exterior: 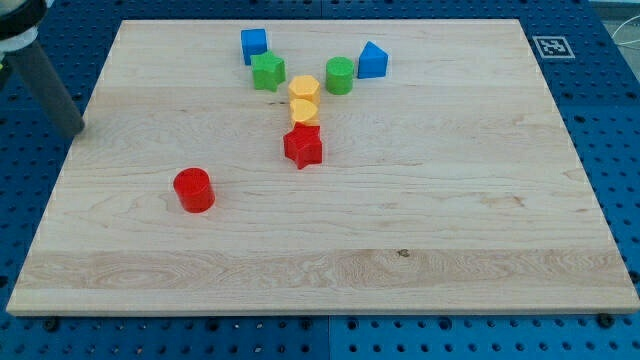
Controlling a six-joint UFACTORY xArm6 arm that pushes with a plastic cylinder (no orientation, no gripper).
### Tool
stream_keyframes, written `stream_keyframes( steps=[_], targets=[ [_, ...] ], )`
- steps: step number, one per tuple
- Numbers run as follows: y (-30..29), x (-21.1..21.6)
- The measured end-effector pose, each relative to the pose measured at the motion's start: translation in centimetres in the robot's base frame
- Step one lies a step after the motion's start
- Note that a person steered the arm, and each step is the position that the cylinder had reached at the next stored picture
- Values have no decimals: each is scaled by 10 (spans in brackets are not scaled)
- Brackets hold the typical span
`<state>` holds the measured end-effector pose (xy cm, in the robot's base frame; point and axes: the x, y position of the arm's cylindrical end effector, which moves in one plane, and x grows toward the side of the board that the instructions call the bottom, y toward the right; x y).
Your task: Move the red circle up a bit
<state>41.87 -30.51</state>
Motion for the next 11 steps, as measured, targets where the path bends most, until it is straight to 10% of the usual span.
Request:
stream_keyframes(
  steps=[11],
  targets=[
    [165,116]
  ],
)
